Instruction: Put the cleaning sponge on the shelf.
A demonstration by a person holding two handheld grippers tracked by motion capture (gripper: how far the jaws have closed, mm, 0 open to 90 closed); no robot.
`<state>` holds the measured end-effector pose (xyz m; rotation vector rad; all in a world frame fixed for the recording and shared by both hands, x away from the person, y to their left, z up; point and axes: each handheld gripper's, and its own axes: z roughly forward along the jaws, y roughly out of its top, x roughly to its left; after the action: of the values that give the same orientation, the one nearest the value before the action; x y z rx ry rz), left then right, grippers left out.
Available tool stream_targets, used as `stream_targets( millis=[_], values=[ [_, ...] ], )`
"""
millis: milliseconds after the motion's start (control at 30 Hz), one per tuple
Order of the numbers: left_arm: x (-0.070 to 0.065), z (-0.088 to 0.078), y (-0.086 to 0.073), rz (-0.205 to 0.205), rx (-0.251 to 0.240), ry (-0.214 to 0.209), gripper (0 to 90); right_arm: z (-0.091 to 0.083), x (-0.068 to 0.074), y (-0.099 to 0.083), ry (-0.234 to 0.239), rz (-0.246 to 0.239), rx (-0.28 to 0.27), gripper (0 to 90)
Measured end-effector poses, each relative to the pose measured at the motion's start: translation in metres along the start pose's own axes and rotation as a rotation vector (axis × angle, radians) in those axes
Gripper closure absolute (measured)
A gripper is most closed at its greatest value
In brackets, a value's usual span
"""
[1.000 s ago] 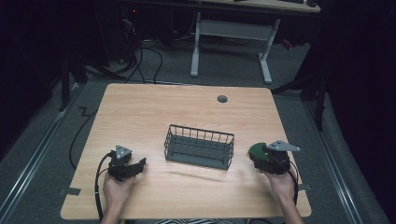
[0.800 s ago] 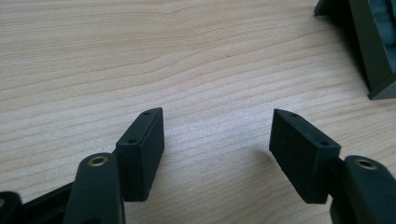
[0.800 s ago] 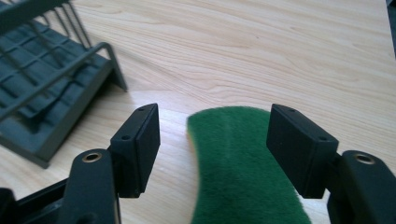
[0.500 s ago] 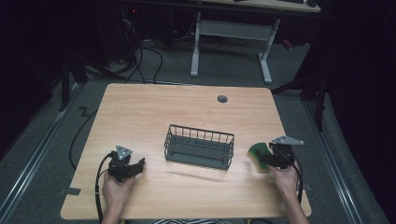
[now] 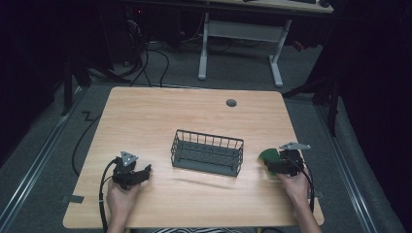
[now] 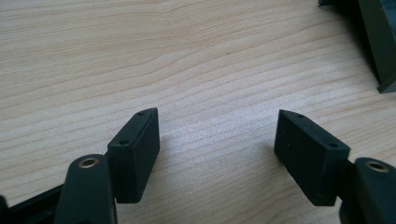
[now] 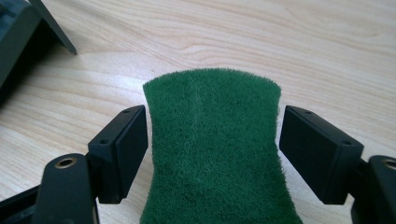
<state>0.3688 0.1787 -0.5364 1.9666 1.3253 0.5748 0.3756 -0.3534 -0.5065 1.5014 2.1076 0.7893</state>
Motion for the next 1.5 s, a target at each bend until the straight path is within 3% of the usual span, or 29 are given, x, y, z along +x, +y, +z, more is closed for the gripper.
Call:
stream_targets(
  millis=[267, 500, 733, 1000, 1133, 1500],
  values=[
    [0.000, 0.000, 0.000, -0.001, 0.001, -0.002, 31.4, 0.005, -0.002, -0.004, 0.011, -0.003, 0.028, 27.5],
    [0.000, 0.000, 0.000, 0.000, 0.000, -0.001, 31.4, 0.003, -0.002, -0.004, -0.004, -0.006, 0.032, 29.0],
    [0.000, 0.000, 0.000, 0.003, 0.002, 0.000, 31.4, -0.002, -0.005, -0.003, 0.015, 0.008, 0.022, 29.5],
    [0.000, 0.000, 0.000, 0.001, 0.002, 0.001, 31.4, -0.010, -0.006, 0.000, 0.049, 0.032, -0.021, 29.8],
    [0.000, 0.000, 0.000, 0.000, 0.001, 0.000, 31.2, -0.013, -0.006, 0.002, 0.052, 0.027, -0.014, 29.8],
    [0.000, 0.000, 0.000, 0.003, 0.003, 0.001, 31.0, -0.028, 0.000, 0.017, 0.081, 0.004, -0.068, 29.9]
  ],
)
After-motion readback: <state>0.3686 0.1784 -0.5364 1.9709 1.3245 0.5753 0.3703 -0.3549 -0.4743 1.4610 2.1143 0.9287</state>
